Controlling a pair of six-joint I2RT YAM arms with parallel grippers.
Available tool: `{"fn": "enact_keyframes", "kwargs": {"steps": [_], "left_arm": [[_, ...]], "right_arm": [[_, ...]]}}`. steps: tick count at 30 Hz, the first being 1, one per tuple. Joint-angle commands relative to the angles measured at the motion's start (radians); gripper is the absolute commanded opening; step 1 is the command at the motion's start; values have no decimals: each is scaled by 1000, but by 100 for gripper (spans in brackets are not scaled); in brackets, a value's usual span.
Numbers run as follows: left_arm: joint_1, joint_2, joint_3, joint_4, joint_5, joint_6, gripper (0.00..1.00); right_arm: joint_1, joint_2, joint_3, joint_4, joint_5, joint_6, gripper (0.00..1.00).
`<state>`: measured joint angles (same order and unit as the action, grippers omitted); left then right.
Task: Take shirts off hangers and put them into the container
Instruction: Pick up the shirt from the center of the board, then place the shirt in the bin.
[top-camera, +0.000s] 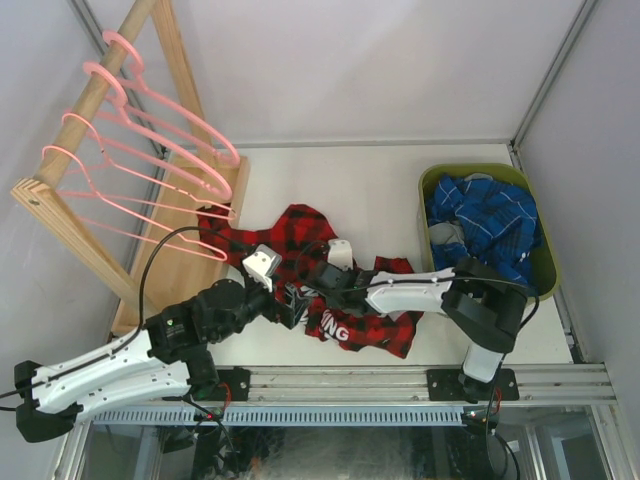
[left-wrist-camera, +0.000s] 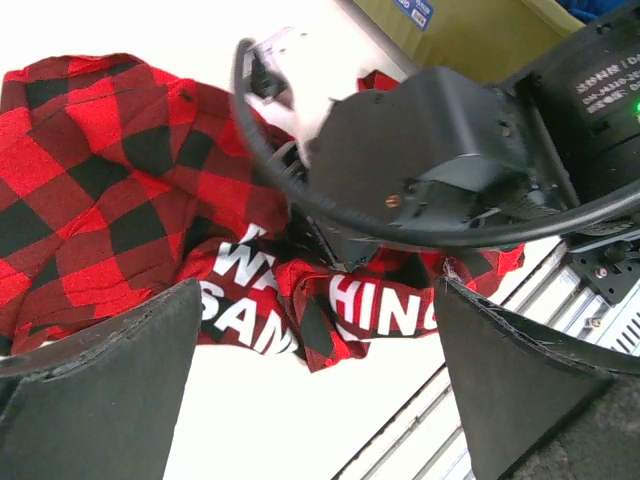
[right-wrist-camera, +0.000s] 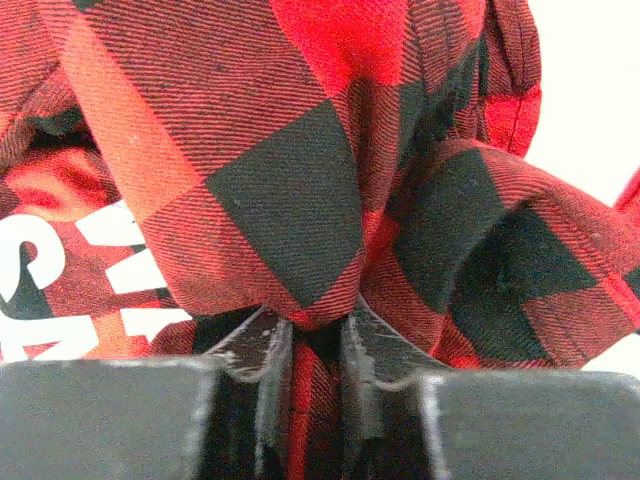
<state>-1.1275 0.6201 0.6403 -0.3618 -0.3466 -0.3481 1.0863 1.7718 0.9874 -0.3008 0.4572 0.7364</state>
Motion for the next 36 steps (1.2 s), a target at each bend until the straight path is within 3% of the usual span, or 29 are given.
{"fn": "enact_keyframes", "kwargs": {"steps": [1,7,12,15,19,26,30,32,36], "left_arm": [[0,-25,29,21,-29,-2,100],[0,-41,22,21,-37,-2,100],[0,-50,20,21,-38,-4,100],[0,-44,15,29,-34,-5,100],[0,-29,15,46,-20,-6,100],[0,7,32,64,-1,1,100],[0,20,36,74,4,4,100],[0,26,36,78,7,4,100],[0,26,33,78,7,-1,100]], "right_arm": [[5,-52,-133,-68,27,129,3],[-118,-443,-135,-95,152,-23,0],[-345,-788,-59,-108,151,-242,0],[-464,-892,61,-165,178,-361,0],[-570,-932,289,-233,248,-530,0],[-599,-869,621,-234,413,-860,0],[-632,-827,648,-285,450,-889,0],[-689,-817,591,-391,393,-795,0],[-848,-854,335,-477,-30,-558,0]]}}
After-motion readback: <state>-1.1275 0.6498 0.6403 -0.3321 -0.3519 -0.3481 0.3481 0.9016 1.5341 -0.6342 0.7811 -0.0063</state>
